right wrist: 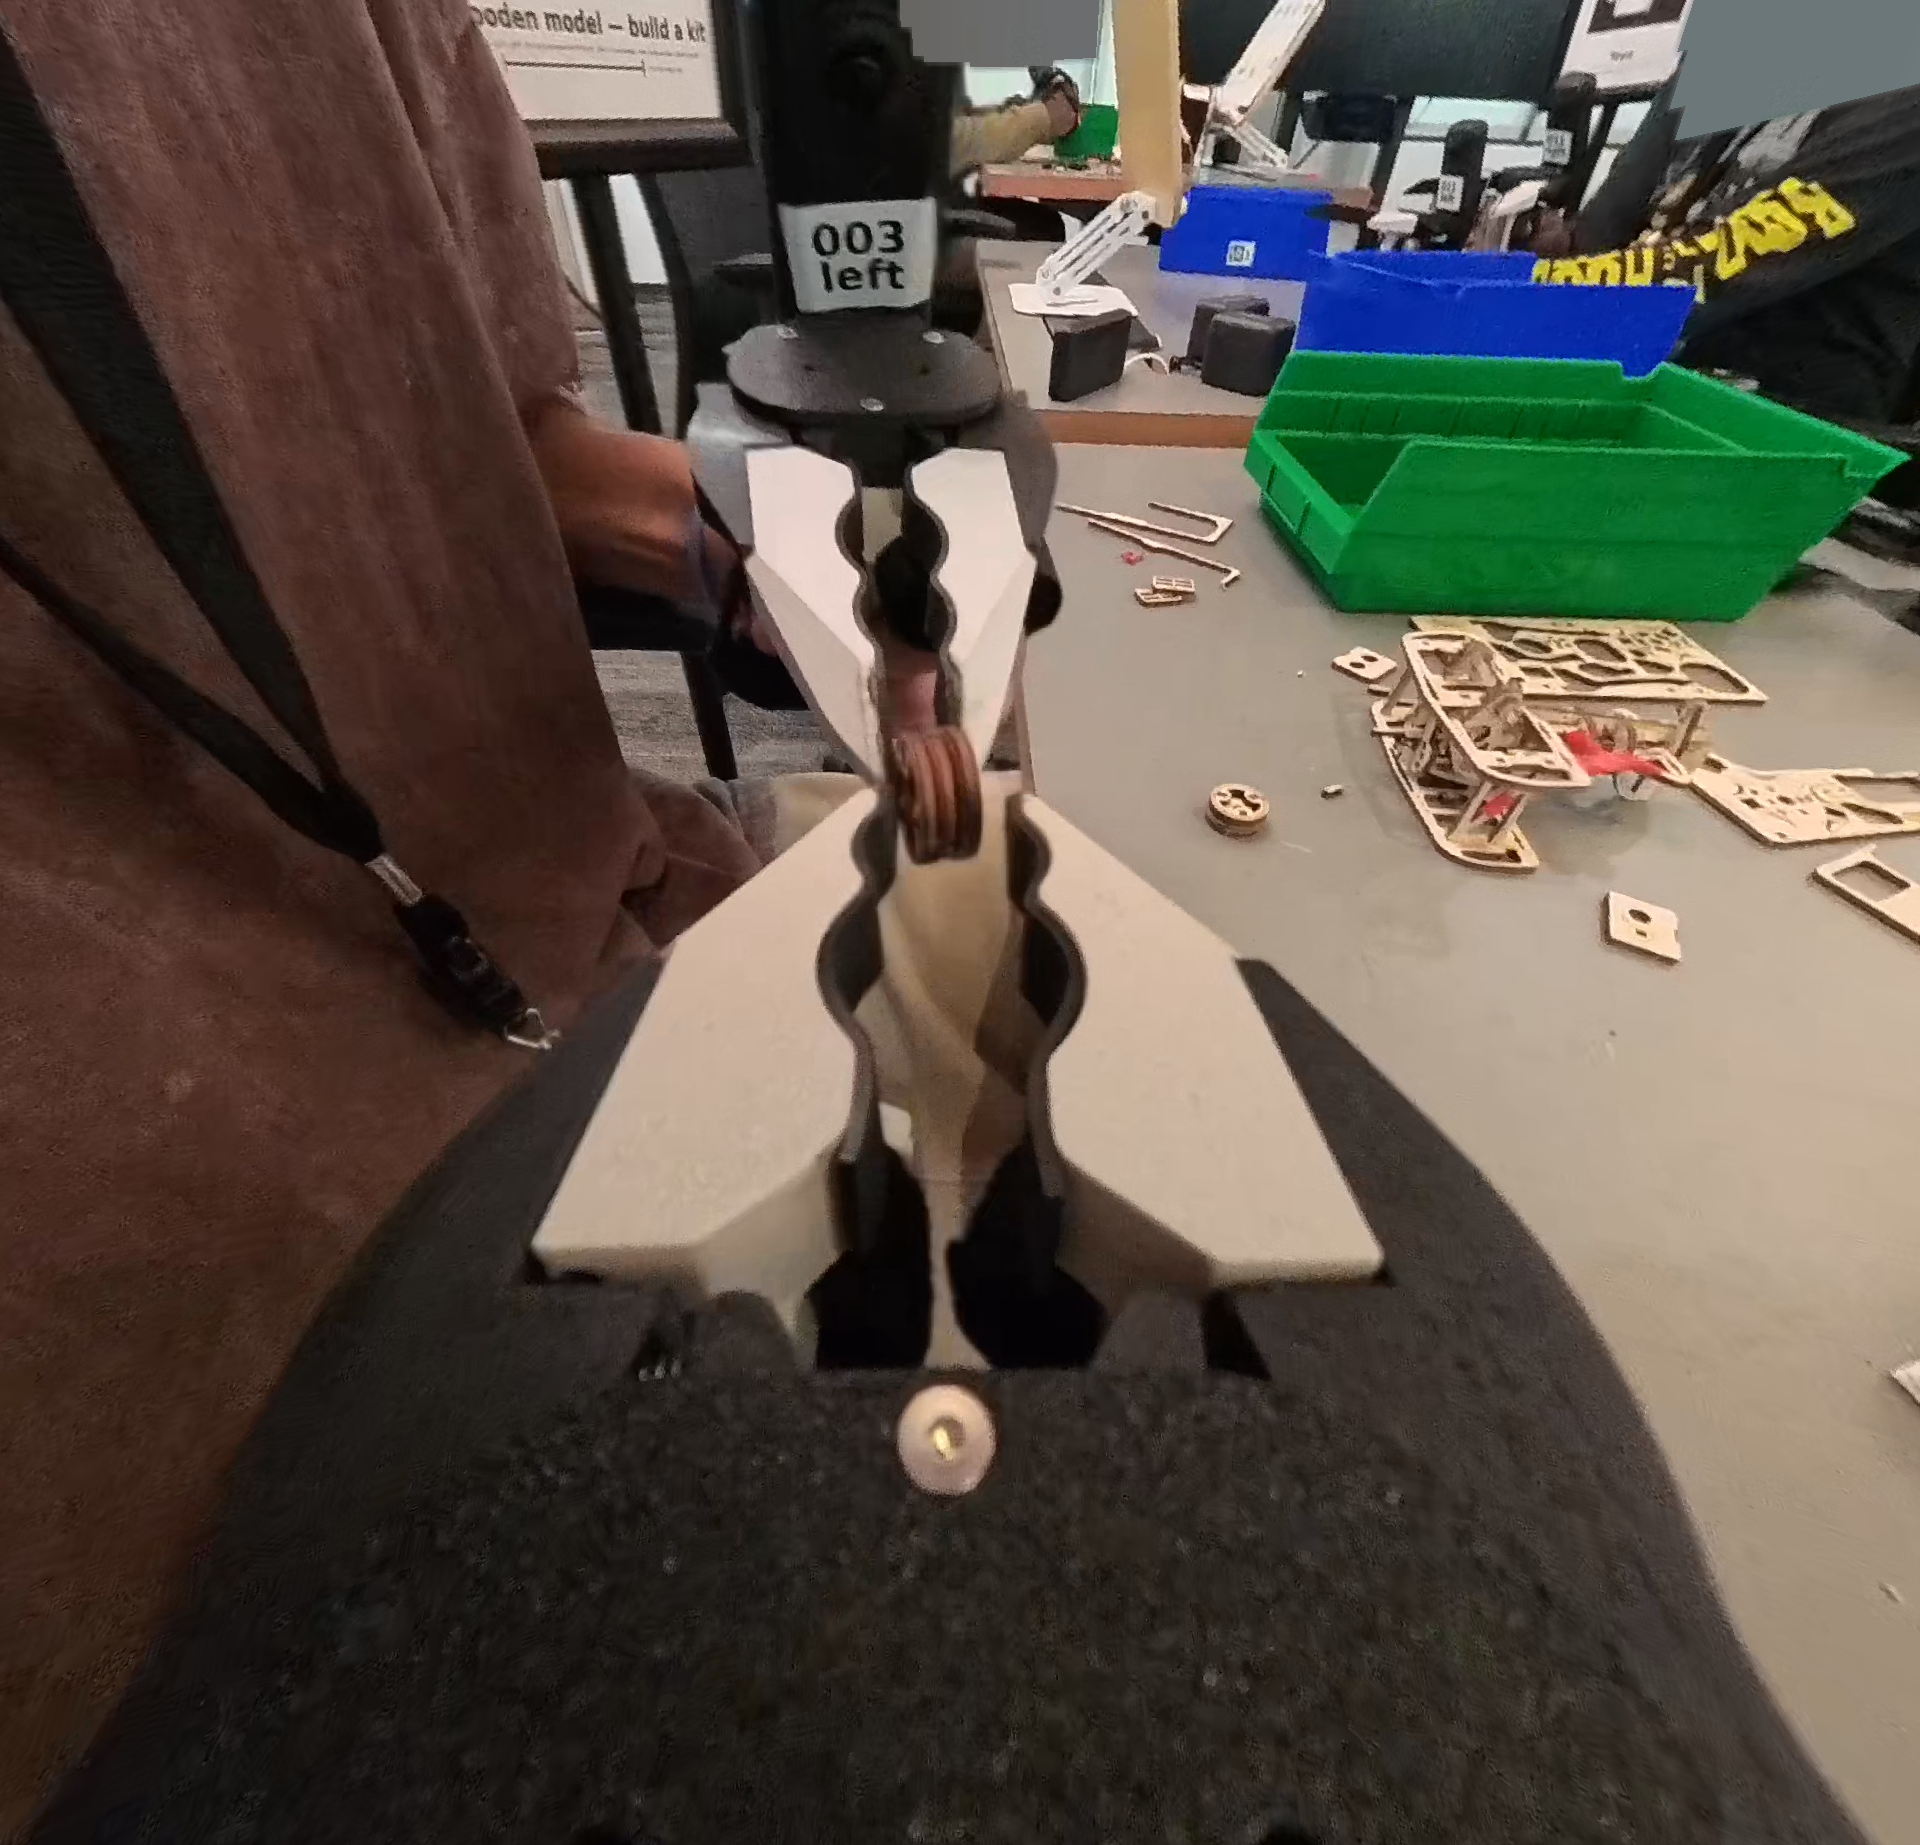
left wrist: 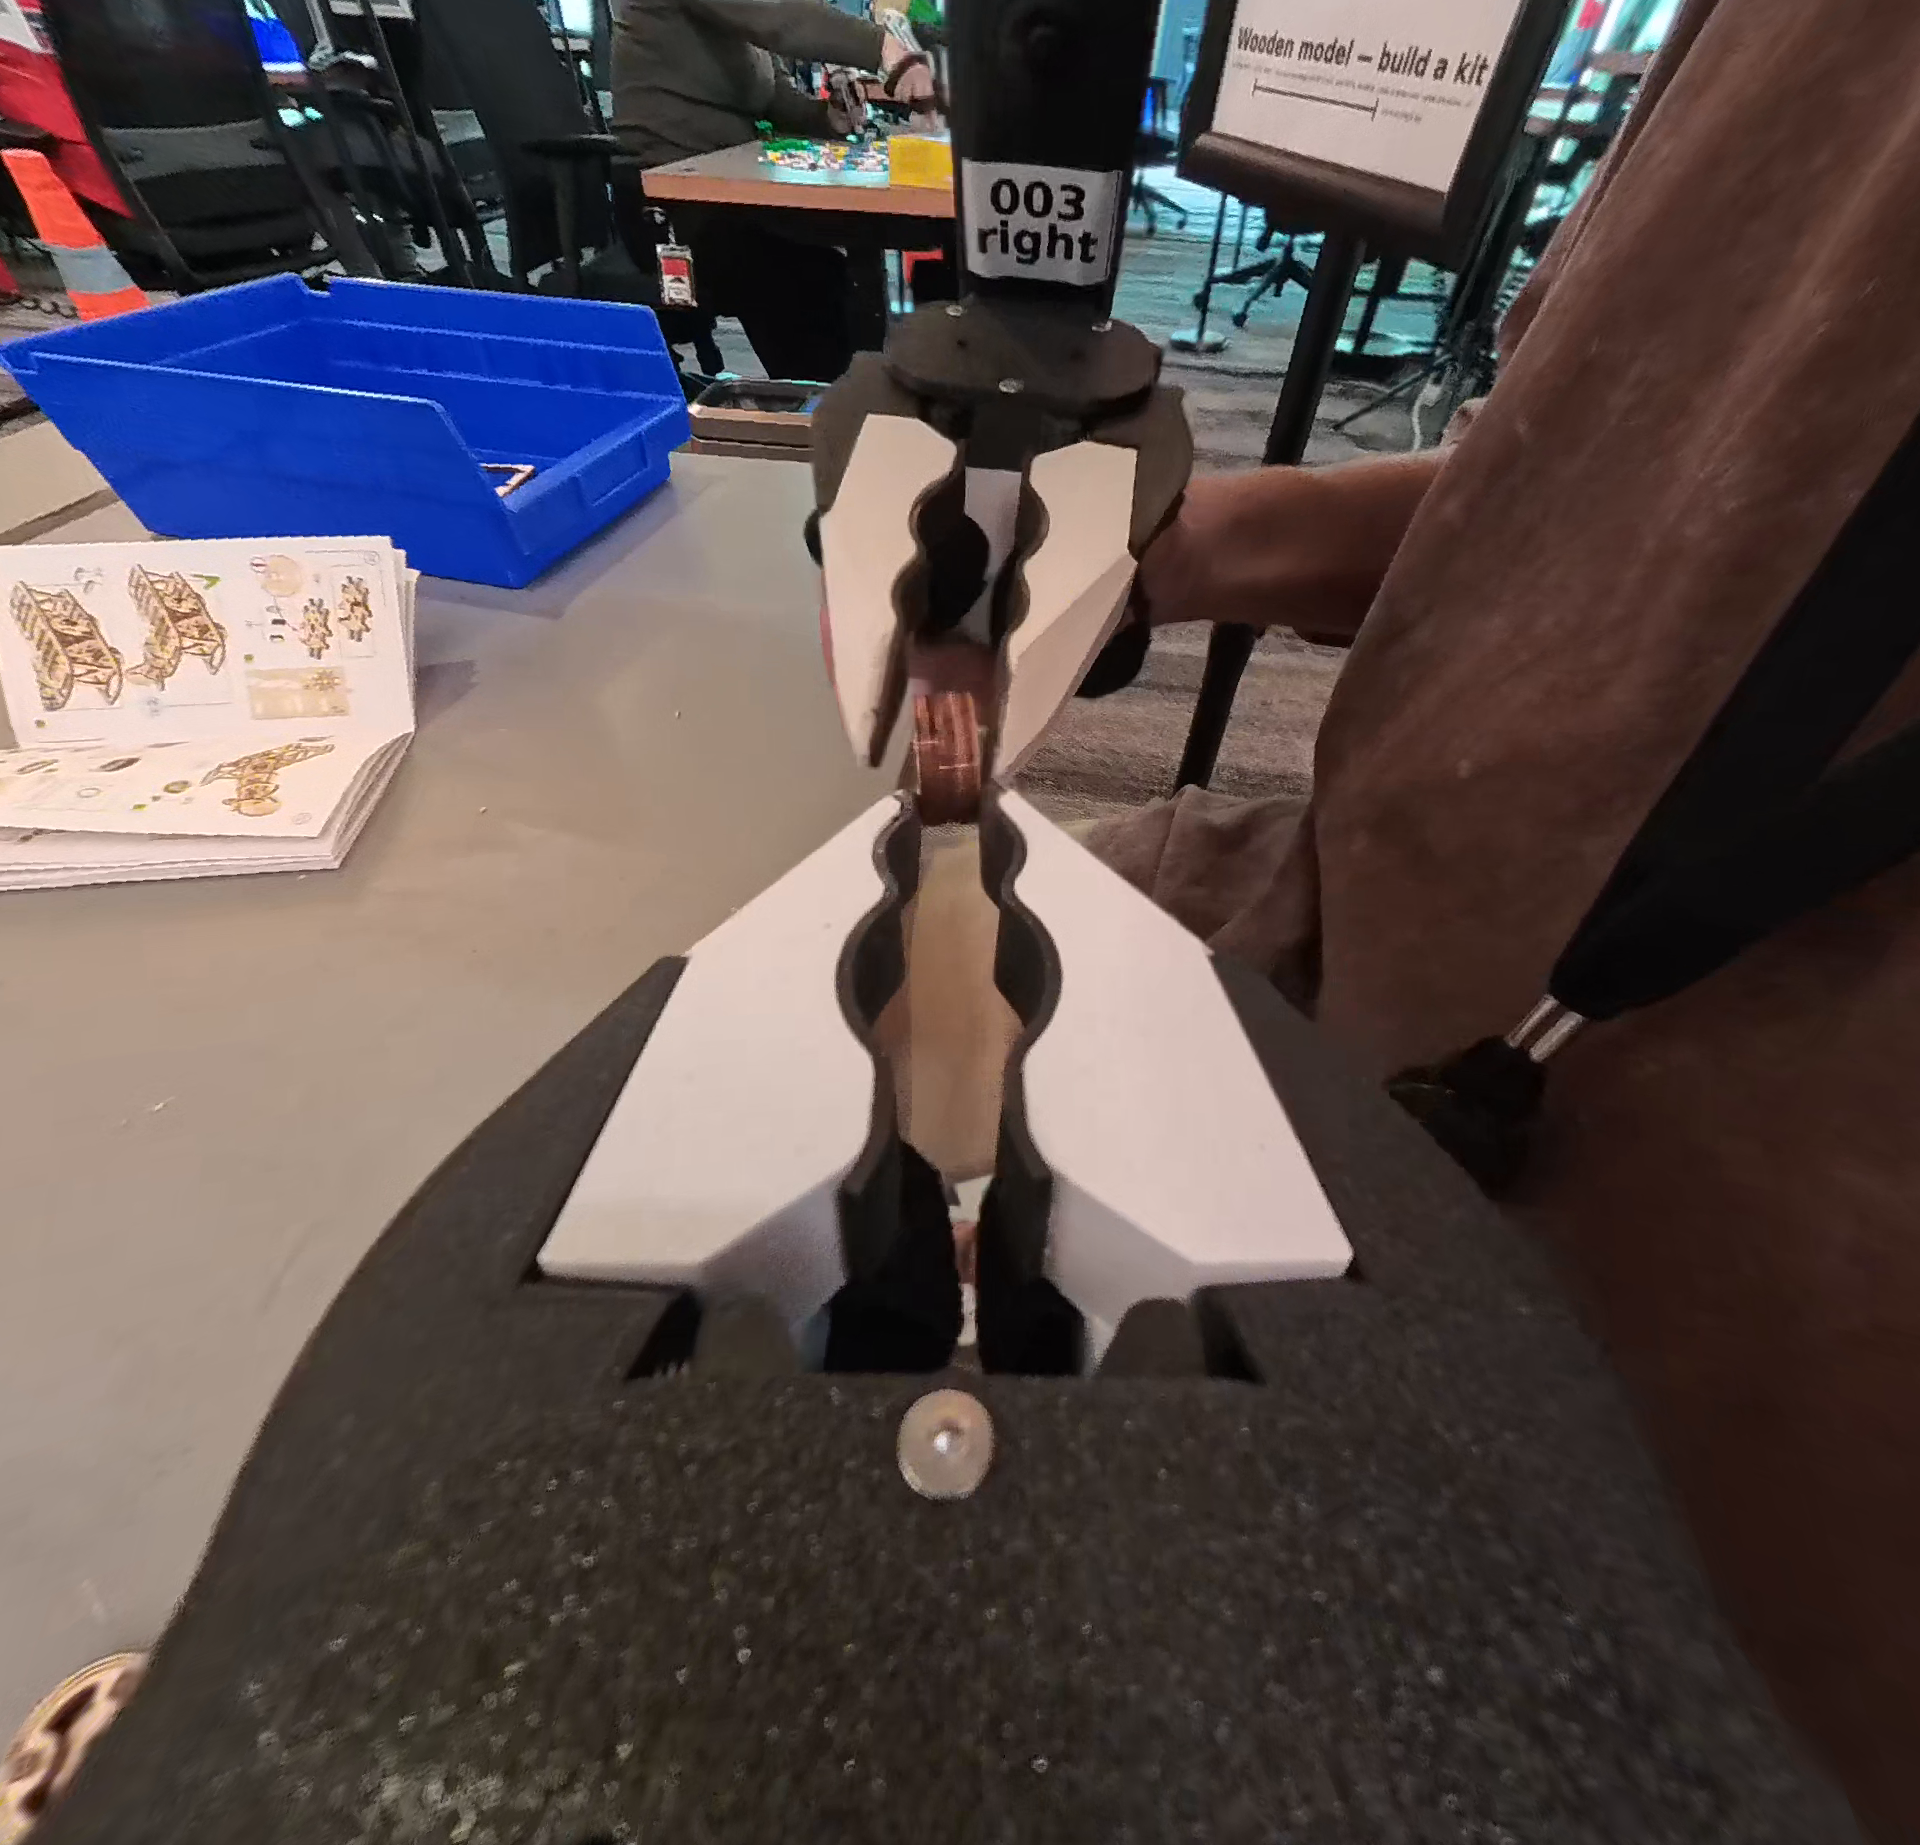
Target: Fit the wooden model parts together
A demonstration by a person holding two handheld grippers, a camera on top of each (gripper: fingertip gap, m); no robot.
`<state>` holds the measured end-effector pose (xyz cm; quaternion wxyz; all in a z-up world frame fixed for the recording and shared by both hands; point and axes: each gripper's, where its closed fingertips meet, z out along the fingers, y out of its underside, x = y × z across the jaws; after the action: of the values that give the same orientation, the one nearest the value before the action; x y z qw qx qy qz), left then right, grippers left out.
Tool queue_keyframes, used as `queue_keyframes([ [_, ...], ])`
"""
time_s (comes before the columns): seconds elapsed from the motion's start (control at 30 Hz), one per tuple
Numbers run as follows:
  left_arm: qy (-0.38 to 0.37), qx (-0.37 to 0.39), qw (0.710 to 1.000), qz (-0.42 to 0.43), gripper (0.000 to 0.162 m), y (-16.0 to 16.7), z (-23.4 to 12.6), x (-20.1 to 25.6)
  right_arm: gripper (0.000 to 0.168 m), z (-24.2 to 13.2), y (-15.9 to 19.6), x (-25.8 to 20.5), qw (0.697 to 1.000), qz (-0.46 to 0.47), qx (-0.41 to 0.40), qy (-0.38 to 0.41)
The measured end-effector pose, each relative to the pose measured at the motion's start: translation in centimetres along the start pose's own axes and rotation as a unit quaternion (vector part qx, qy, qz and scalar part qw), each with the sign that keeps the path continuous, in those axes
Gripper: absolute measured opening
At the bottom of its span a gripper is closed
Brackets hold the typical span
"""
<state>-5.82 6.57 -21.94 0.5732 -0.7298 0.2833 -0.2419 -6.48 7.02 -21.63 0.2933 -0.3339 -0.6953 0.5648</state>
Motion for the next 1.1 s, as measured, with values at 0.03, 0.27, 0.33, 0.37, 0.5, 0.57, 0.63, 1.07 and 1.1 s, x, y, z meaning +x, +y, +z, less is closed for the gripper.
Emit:
queue_keyframes([
  [0.03,-0.003,0.007,1.0,0.0,0.008,-0.2,-0.1,-0.1,0.025,-0.2,0.2,0.3,1.0,0.007,-0.006,0.005],
  [0.27,0.025,0.055,0.998,-0.017,0.008,-1.8,-0.6,0.6,0.024,-0.7,-1.0,-0.5,0.999,0.021,0.03,-0.034],
  [0.33,0.033,0.058,0.998,-0.013,0.008,-1.9,-0.6,0.9,0.017,-0.6,-1.4,-1.0,0.998,0.024,0.042,-0.046],
  [0.37,0.032,0.056,0.998,-0.009,0.008,-1.9,-0.6,1.0,0.012,-0.7,-1.7,-1.1,0.998,0.021,0.049,-0.047],
  [0.5,0.028,0.057,0.998,-0.002,0.008,-1.9,-0.5,1.0,0.011,-0.7,-2.0,-1.2,0.998,0.011,0.045,-0.043],
  [0.57,0.013,0.043,0.999,0.004,0.008,-1.5,-0.4,0.7,0.011,-0.6,-1.6,-1.0,0.999,0.017,0.02,-0.043],
  [0.63,-0.001,0.009,1.0,0.025,0.009,-0.6,0.1,0.7,0.011,-0.3,-0.5,-1.0,0.999,-0.006,-0.033,-0.036],
  [1.07,-0.004,0.048,0.998,0.037,0.008,-1.7,0.1,1.0,0.023,-0.1,0.5,-1.1,0.995,0.071,-0.025,-0.066],
  [1.1,0.001,0.067,0.997,0.03,0.008,-2.2,-0.2,1.1,0.022,-0.1,0.0,-1.3,0.995,0.066,-0.01,-0.07],
])
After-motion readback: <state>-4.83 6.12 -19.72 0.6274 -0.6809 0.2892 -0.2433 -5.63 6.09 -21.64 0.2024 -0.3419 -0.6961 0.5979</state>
